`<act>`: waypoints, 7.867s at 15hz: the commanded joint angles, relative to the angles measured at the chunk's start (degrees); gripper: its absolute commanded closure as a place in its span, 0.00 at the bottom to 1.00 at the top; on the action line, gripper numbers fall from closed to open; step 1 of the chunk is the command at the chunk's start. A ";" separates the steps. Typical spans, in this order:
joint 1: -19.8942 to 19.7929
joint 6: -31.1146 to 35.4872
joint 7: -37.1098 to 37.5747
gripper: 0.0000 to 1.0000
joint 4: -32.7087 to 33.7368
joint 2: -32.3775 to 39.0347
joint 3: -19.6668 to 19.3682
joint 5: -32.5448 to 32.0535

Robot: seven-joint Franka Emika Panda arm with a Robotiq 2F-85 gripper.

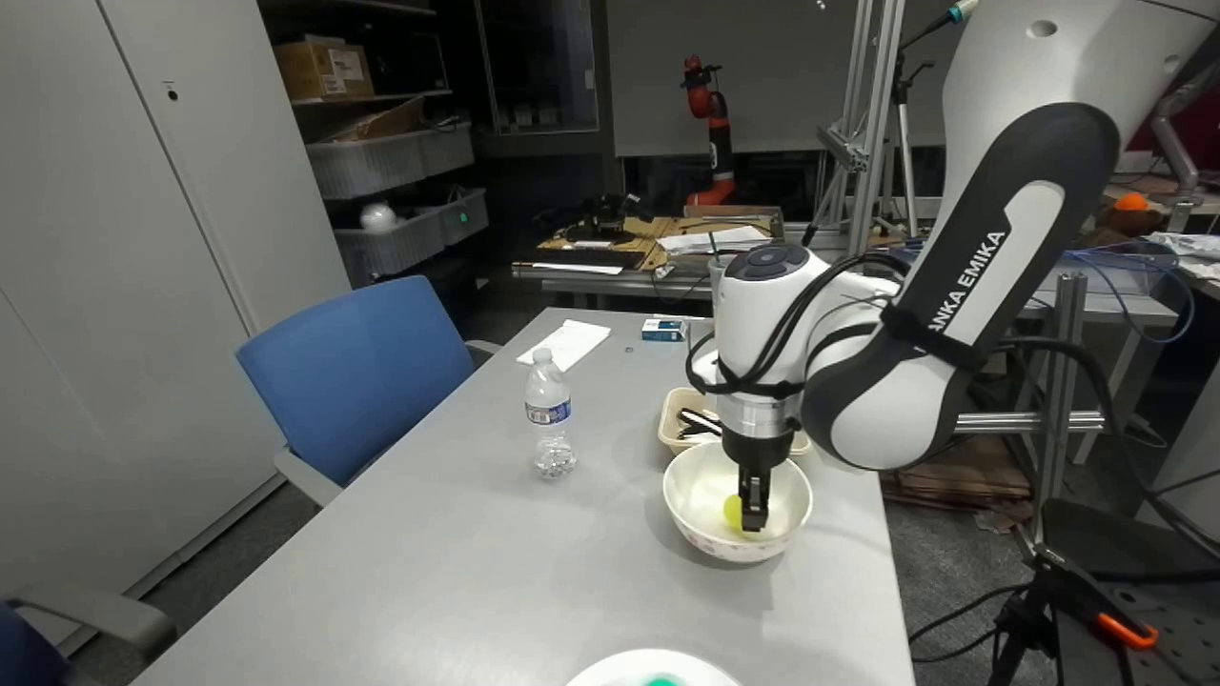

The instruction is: Put the yellow and orange balls in the bowl then put a spoon

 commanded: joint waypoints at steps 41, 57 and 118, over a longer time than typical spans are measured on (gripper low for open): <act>10.81 -14.19 -9.20 0.01 1.68 -0.86 18.18 16.40; 11.99 -11.14 -8.56 0.11 4.70 5.46 16.66 12.78; 0.69 -0.49 -8.08 0.64 -5.20 -7.61 1.44 5.13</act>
